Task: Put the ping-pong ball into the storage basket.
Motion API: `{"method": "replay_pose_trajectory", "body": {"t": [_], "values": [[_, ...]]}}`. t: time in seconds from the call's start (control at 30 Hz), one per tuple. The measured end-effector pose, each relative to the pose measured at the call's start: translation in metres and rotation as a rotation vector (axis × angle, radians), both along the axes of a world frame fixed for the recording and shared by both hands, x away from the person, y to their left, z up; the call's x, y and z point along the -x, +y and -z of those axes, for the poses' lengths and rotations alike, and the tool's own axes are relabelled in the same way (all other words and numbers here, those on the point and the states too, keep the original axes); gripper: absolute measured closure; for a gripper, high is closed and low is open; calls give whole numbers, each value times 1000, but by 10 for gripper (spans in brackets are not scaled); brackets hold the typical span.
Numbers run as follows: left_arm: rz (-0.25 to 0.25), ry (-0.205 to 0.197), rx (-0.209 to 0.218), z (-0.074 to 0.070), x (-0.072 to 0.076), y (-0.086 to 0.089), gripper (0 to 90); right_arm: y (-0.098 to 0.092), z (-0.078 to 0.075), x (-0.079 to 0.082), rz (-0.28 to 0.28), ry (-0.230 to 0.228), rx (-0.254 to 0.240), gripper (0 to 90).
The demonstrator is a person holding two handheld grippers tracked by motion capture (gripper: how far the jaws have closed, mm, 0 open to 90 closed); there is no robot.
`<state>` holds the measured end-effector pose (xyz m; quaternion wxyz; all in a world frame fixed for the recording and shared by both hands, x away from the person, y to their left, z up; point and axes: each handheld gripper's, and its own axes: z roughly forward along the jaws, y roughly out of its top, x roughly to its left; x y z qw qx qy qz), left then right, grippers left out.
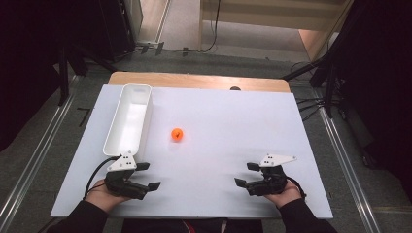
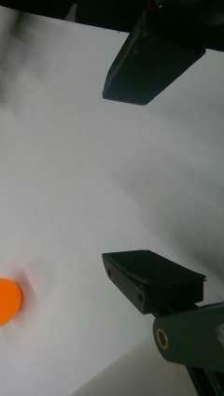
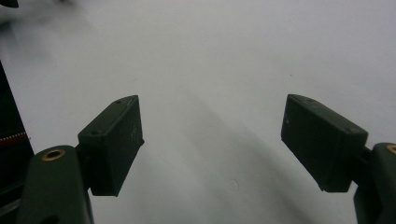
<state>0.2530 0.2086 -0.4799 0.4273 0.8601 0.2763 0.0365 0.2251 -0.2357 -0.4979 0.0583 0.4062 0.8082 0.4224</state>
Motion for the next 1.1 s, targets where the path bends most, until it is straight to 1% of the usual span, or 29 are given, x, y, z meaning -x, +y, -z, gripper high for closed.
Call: {"method": "replay_pose_trajectory", "body": {"t": [0.03,0.1,0.17,0.23,0.33,0.4,0.43,0.47,0.5,0.57,0.7,0.77,0.83,1.1], "values": [[2,-9,-2,0,0,0,186,0,0,0,0,-2,1,196],[14,-19,-1,-1,1,0,222,-1,0,0,1,3,1,196],[17,-28,2,-2,2,-2,221,-1,0,0,1,5,0,196],[14,-24,-4,-2,2,-3,221,-1,0,0,0,5,2,196],[5,-22,-2,-3,2,-6,221,-1,0,0,1,4,3,196],[1,-24,2,-5,1,-7,221,-1,0,-1,2,-1,5,196],[-9,-20,11,-5,1,-8,221,-1,1,-1,1,-2,6,196],[-8,-18,11,-5,0,-9,221,-2,1,-1,2,-2,5,196],[-5,-18,0,-6,-1,-10,221,-2,0,-1,2,-2,5,196],[-2,-19,-4,-6,-1,-11,221,-2,1,-1,1,-2,4,196],[0,-26,0,-7,-1,-16,221,-2,1,-1,8,-3,2,196],[-5,-17,0,-8,-1,-19,222,-2,1,0,12,2,0,196],[-5,-11,-11,-9,-2,-23,222,-3,1,-1,12,6,-2,196],[-5,-15,-2,-12,-3,-31,222,-4,1,-1,12,2,1,196]]}}
